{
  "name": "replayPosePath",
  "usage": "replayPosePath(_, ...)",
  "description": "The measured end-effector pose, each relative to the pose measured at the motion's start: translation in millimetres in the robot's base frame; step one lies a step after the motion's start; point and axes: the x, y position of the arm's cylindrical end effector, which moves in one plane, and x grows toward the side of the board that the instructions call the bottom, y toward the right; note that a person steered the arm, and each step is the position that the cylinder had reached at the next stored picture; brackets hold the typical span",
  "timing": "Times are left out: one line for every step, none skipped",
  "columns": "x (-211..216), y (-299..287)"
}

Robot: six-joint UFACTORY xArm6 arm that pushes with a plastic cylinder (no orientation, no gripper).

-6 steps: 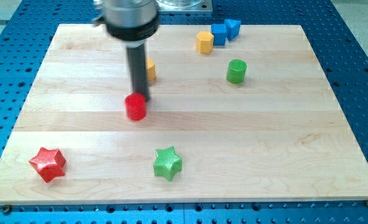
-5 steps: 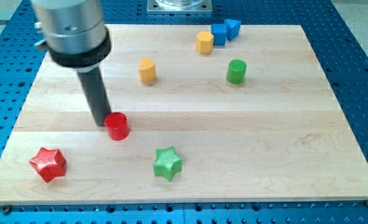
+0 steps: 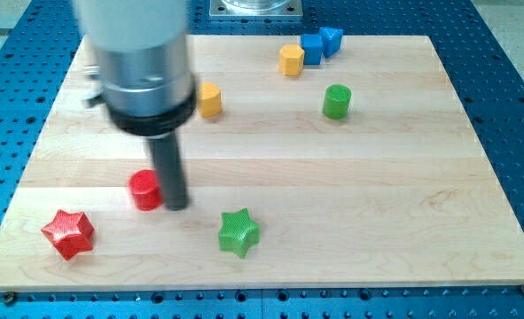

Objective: Push the red circle into the red star

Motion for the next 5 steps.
replayPosePath(2,-29)
replayPosePath(-25,-23)
replayPosePath(-36,-42)
replayPosePath(0,-73)
replayPosePath(18,-79)
